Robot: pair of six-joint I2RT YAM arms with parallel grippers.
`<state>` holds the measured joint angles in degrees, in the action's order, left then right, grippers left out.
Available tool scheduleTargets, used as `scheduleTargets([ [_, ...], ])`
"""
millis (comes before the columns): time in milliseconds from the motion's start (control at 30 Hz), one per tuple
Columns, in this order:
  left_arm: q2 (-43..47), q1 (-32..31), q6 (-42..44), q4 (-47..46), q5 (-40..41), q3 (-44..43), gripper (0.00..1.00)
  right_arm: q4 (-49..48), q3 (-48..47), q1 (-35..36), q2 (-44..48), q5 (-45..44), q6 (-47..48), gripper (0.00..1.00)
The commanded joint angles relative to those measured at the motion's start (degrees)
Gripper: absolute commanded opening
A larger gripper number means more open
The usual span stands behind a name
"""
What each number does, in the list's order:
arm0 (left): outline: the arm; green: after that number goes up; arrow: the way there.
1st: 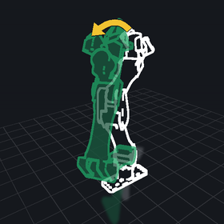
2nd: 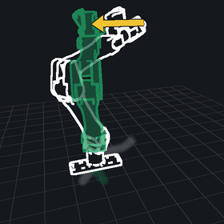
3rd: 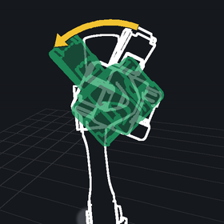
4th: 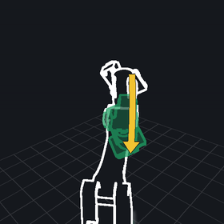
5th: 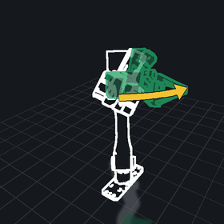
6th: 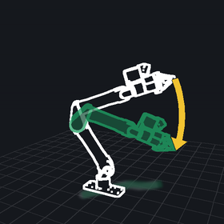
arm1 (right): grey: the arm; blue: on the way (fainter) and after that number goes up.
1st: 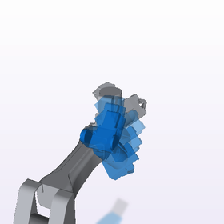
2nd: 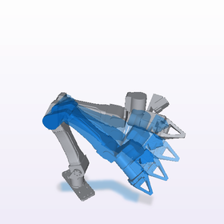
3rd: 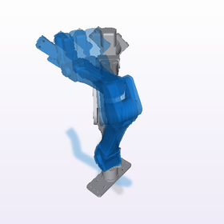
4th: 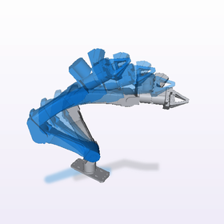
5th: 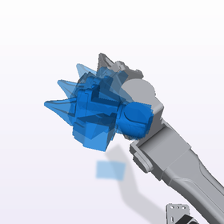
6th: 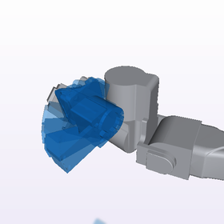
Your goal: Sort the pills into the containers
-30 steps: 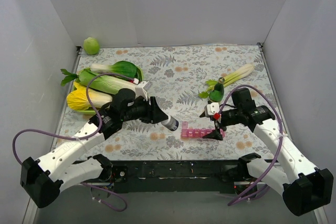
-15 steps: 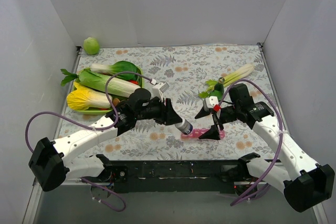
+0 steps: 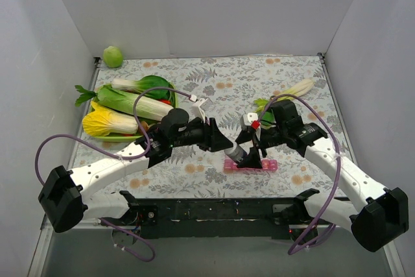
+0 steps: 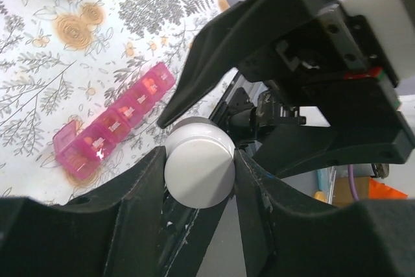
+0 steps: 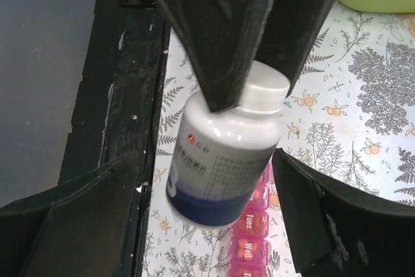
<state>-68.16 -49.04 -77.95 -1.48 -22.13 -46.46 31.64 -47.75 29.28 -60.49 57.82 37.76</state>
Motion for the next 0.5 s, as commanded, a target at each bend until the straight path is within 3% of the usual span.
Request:
scheduleTargets([
  [0, 0.4, -1.06, -2.73, -6.87, 1.56, -0.3, 0.0, -7.55, -0.24, 0.69, -1.21, -2.89, -8.56, 0.91],
  [100, 0.49, -1.15, -3.7, -7.49, 3.84, 0.49, 0.0, -8.69, -0.51, 0.78, -2.09, -3.77, -10.68, 0.86],
  [200, 0.84, -1.41, -4.14, -7.58, 6.12, 0.75, 0.0, -8.96, -0.42, 0.78, -2.35, -5.26, -12.35, 0.72],
  [233, 1.01, -1.41, -4.31, -7.75, 6.48, 1.1, 0.0, -9.14, -0.5, 0.78, -2.27, -5.61, -12.71, 0.65],
  [267, 1.01, -1.5, -4.66, -8.1, 6.66, 1.37, 0.0, -9.14, -0.51, 0.78, -2.26, -5.79, -12.71, 0.47],
  [367, 1.1, -1.5, -4.93, -8.89, 6.4, 2.07, 0.0, -8.88, -0.68, 0.78, -2.09, -5.44, -12.62, 0.12],
  [400, 1.27, -1.5, -4.75, -9.07, 6.14, 2.25, 0.0, -8.61, -0.77, 0.78, -2.18, -5.18, -12.1, 0.09],
  [433, 1.62, -1.5, -4.32, -8.9, 5.53, 2.42, 0.07, -8.09, -0.86, 0.69, -2.0, -5.09, -11.31, 0.07],
  [467, 2.58, -1.5, -3.62, -8.46, 5.34, 2.51, 0.2, -6.17, -0.94, 0.78, -2.09, -4.74, -10.26, 0.05],
])
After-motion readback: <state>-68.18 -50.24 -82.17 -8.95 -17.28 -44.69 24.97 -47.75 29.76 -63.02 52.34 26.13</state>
